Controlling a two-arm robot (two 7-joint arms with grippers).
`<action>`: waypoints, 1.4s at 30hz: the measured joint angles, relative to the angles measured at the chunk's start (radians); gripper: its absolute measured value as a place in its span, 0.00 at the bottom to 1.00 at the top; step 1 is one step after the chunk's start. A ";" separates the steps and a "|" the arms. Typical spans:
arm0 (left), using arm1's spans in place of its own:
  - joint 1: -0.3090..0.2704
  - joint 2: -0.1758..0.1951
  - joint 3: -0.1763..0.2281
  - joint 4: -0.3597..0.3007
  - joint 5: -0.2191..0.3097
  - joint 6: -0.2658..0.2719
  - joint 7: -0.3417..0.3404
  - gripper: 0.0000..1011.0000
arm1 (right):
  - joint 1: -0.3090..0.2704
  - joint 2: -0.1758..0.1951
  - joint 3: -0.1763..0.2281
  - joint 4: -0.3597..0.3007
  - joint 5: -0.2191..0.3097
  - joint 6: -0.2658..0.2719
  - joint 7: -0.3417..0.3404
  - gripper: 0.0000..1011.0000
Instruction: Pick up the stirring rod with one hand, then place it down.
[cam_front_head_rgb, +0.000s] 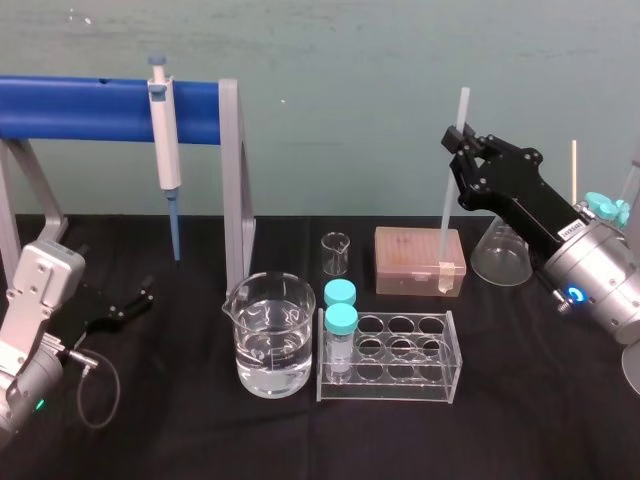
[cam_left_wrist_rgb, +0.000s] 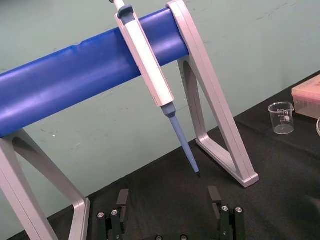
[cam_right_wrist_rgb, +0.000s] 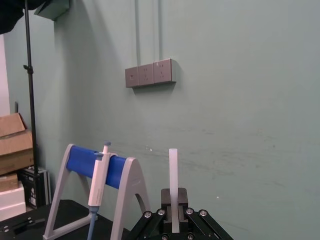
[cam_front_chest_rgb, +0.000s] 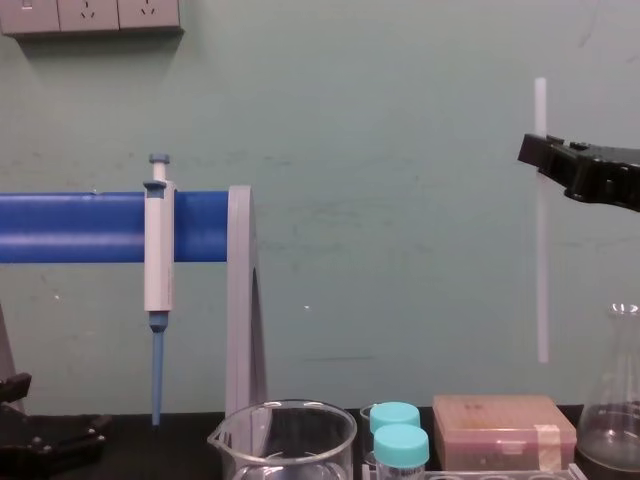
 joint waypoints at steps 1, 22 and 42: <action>0.000 0.000 0.000 0.000 0.000 0.000 0.000 0.99 | 0.000 0.000 0.000 0.001 0.000 0.000 0.000 0.07; 0.000 0.000 0.000 0.000 0.000 0.000 0.000 0.99 | 0.005 -0.004 -0.007 0.007 -0.007 0.004 0.004 0.07; 0.000 0.000 0.000 0.000 0.000 0.000 0.000 0.99 | 0.002 -0.005 -0.009 0.004 -0.002 0.006 0.008 0.07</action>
